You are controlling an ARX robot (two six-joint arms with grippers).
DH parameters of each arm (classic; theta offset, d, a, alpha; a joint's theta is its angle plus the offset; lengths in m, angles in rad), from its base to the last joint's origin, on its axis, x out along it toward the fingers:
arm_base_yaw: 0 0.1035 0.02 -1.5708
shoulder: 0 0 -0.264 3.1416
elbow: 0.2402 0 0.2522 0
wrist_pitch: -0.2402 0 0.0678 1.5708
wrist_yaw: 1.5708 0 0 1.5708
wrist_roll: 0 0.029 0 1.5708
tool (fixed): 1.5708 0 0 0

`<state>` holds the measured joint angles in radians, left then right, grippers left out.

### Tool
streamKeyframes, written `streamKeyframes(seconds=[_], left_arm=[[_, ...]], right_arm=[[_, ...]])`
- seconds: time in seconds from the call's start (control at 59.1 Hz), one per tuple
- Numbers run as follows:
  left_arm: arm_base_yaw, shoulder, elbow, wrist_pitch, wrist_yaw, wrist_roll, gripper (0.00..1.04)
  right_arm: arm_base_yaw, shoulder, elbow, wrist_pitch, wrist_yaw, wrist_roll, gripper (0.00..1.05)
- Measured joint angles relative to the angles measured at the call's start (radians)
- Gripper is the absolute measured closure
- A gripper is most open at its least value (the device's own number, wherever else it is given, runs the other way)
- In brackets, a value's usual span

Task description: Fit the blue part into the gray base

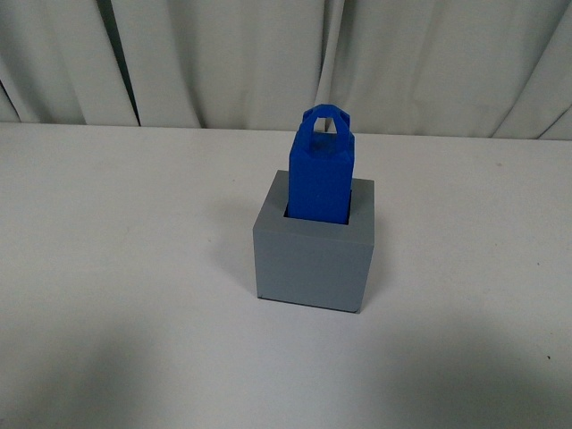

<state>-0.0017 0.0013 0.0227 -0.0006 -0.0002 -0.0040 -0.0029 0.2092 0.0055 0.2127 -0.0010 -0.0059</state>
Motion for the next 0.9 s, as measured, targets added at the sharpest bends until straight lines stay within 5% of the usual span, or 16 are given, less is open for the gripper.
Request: streamKeyframes(seconds=[0.203, 0.609, 0.897], left_arm=[[0.000, 0.000, 0.000, 0.000, -0.001, 0.000, 0.06], [0.000, 0.000, 0.000, 0.000, 0.000, 0.000, 0.06], [0.000, 0.000, 0.000, 0.000, 0.000, 0.000, 0.06]], right_arm=[[0.000, -0.174, 0.000, -0.203, -0.002, 0.000, 1.03], [0.000, -0.205, 0.000, -0.211, -0.002, 0.000, 1.03], [0.000, -0.205, 0.000, -0.211, -0.002, -0.001, 0.51]])
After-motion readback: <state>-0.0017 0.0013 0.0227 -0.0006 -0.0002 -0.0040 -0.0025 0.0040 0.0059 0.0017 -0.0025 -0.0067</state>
